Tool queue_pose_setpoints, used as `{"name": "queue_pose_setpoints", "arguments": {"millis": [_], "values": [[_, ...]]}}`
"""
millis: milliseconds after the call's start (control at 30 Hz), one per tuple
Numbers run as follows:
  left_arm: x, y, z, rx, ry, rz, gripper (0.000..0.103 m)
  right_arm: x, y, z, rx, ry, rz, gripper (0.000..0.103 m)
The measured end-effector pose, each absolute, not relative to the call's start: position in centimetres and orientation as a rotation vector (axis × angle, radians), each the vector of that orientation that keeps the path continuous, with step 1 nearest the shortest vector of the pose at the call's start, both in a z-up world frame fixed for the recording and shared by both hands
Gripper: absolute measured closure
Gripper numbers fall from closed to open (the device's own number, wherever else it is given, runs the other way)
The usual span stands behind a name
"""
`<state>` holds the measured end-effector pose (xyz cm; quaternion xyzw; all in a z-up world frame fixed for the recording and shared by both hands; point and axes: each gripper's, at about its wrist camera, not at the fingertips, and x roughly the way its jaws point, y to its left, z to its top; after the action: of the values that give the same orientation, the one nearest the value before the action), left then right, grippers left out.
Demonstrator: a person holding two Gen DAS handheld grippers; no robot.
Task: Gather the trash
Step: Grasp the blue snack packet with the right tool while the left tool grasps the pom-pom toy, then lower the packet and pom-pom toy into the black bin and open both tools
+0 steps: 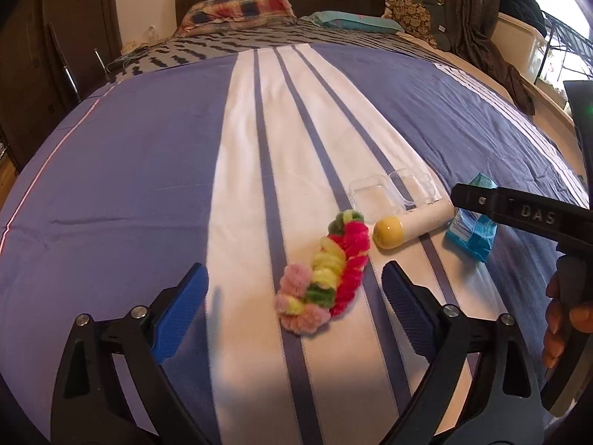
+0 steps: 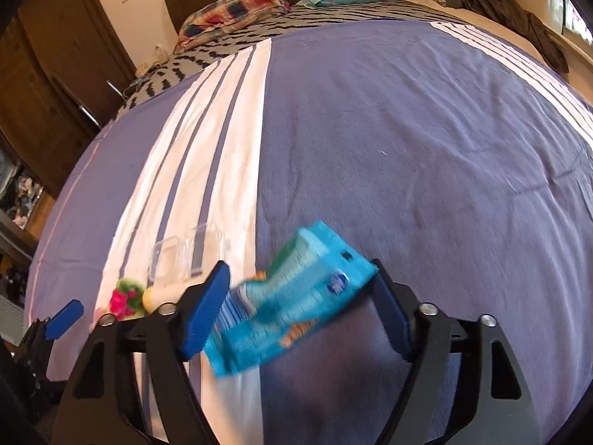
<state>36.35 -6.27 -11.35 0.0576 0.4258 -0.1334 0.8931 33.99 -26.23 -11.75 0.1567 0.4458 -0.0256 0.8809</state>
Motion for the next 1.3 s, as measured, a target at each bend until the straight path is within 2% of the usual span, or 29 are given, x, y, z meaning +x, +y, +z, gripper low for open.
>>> {"name": "queue_pose_setpoints", "arguments": {"millis": [33,67,100,133,167,200,233,300,667,1067,1300], "values": [[36.7,-6.5,-11.6,0.117,0.896,-0.287,0.022,34.3,-25.9,-11.8,0.304,0.932,-0.071,0.039],[37.0,-6.6,-11.9,0.115,0.907,-0.295,0.025,34.3,-25.8,-11.9,0.287,0.931,-0.080,0.046],[37.2,-6.7,-12.1,0.112,0.917,-0.301,0.034,34.3,-25.6,-11.9,0.271,0.929,-0.088,0.053],[37.5,-6.7,-12.4,0.109,0.930,-0.303,0.042,34.3,-25.4,-11.9,0.259,0.927,-0.090,0.053],[37.5,-6.8,-12.5,0.110,0.927,-0.302,0.044,34.3,-25.3,-11.9,0.250,0.923,-0.086,0.055],[37.5,-6.7,-12.4,0.108,0.924,-0.306,0.051,34.2,-25.2,-11.9,0.242,0.920,-0.084,0.059],[37.4,-6.7,-12.3,0.104,0.921,-0.315,0.064,34.0,-25.2,-11.8,0.236,0.916,-0.079,0.060],[37.0,-6.7,-12.2,0.104,0.919,-0.319,0.070,33.6,-25.5,-11.5,0.228,0.908,-0.067,0.063],[30.1,-6.4,-8.9,0.133,0.846,-0.345,0.072,27.2,-25.4,-7.4,0.155,0.822,-0.030,0.070],[19.2,-6.7,-0.5,0.101,0.673,-0.402,0.072,16.7,-23.1,-0.4,0.007,0.649,-0.044,0.070],[13.8,-6.5,1.7,0.098,0.607,-0.436,0.072,9.8,-22.0,2.4,-0.010,0.545,-0.007,0.070]]}}
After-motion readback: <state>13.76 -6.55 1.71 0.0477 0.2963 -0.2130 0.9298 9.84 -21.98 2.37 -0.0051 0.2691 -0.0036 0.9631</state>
